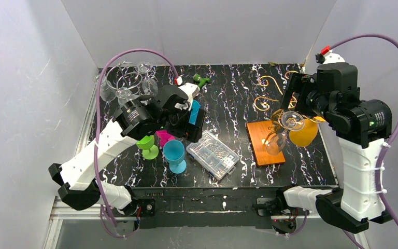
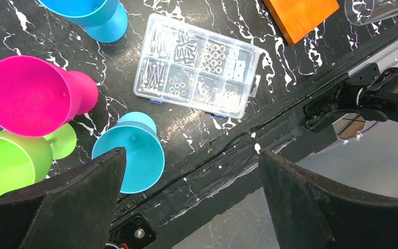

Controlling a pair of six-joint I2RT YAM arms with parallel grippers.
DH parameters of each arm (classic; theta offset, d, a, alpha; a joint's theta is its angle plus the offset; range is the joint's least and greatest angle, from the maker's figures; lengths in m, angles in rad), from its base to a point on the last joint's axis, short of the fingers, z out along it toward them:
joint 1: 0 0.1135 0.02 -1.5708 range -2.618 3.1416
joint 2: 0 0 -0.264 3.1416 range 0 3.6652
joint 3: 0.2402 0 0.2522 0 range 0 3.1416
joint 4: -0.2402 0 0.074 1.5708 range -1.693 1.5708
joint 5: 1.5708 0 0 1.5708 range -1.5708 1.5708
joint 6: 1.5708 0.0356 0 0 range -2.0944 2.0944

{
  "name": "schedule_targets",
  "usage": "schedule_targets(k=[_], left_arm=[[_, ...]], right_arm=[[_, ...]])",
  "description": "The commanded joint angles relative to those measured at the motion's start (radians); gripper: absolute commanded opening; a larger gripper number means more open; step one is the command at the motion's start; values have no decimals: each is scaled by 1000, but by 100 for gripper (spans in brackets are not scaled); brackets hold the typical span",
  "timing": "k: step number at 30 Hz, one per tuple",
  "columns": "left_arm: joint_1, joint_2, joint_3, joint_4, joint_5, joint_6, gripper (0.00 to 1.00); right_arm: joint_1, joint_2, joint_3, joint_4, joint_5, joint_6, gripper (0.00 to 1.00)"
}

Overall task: Take the wine glass off the wine glass rack
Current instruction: Pick up the wine glass from the wine rack.

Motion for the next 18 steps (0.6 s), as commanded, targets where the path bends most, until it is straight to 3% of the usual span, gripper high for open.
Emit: schedule_targets(k=[1,18], left_arm=[[-20,-53,-12,-8,-54,3,98],[-21,-23,41,-53,-95,13,98]], right_arm=[[2,-39,2,7,72,-27,98],[2,-125,-172,7,25,-20,98]])
